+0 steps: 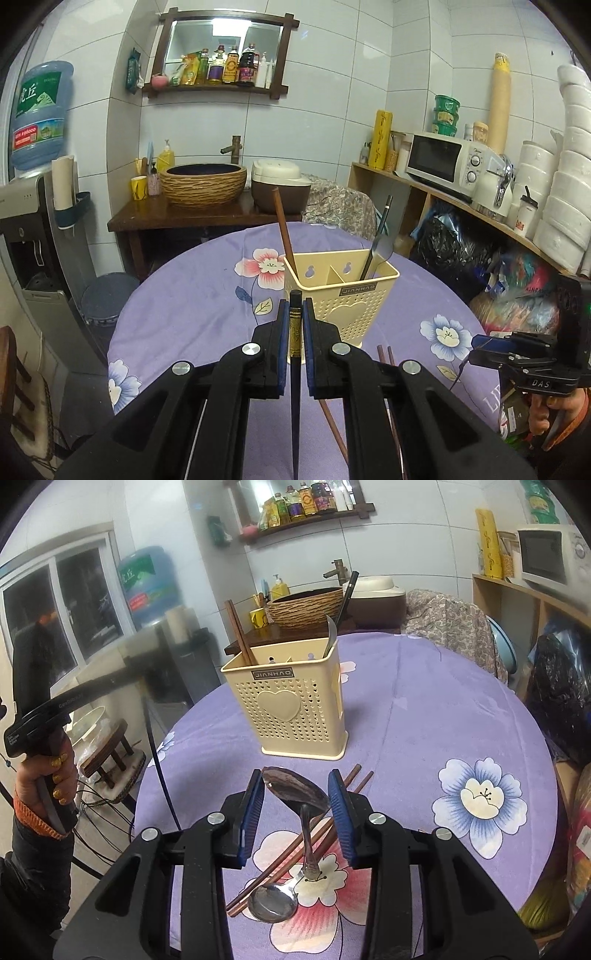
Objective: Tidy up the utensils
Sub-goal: 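Lift the black chopstick and silver spoon and carry both above the holder, then lower the black chopstick and silver spoon into the holder and open both tools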
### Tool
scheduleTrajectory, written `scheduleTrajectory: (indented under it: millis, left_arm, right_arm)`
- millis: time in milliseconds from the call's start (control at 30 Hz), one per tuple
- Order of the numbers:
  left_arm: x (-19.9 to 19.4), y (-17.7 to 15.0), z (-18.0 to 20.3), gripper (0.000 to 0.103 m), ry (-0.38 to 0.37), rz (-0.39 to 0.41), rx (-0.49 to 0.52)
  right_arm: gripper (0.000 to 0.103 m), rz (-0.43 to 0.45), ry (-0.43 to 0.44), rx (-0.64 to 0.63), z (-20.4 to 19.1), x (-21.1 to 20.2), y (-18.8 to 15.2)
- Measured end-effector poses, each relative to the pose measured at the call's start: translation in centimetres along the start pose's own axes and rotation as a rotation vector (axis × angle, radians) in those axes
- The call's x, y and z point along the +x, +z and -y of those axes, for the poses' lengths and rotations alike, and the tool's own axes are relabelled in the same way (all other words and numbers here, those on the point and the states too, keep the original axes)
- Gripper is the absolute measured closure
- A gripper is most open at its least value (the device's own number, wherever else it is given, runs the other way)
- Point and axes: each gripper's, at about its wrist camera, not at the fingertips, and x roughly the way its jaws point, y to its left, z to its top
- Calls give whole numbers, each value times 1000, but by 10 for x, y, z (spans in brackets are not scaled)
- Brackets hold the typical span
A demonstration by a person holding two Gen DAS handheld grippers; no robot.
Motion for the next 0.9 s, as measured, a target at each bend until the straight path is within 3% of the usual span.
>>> scheduleTrajectory:
  millis: [233, 433, 600, 767, 900]
  left_arm:
    - [-18, 34, -1, 95, -24, 72, -2]
    - [-40, 102, 15, 95, -37, 213, 22]
    - [-32, 147, 29, 95, -53, 274, 3]
    - [-5, 154, 38, 95, -41, 294, -9]
    - [26, 137, 39, 95, -7, 256, -2]
  right_arm:
    - [66, 48, 17, -25, -8, -10, 30]
    - [66, 195, 14, -87, -28, -28, 109]
    - [66, 276, -19, -126, -43, -20, 161]
    - [66, 279, -62, -150, -47, 13, 168]
    - [66, 241, -79, -106, -33, 43, 156]
